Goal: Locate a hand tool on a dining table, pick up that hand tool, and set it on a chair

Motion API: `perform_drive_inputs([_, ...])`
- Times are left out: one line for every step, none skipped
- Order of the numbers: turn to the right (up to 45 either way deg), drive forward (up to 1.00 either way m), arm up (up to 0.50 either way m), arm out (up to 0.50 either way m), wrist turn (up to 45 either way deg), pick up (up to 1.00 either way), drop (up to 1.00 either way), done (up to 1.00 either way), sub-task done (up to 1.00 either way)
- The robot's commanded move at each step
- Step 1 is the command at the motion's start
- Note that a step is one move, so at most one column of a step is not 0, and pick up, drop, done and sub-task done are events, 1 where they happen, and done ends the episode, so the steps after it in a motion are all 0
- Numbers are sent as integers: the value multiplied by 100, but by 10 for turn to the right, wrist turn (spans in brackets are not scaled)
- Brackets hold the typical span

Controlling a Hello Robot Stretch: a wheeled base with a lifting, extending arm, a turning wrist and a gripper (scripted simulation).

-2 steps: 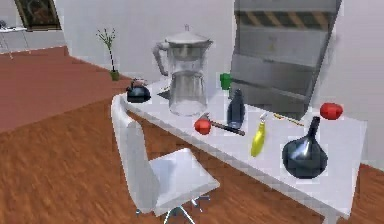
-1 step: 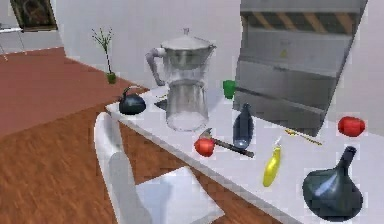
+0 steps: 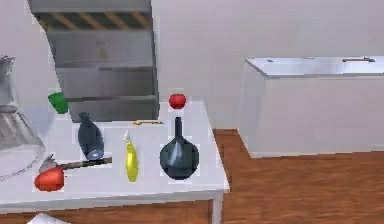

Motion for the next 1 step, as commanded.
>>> perform_drive_inputs([240,0,0,0,0,0,0,0,0])
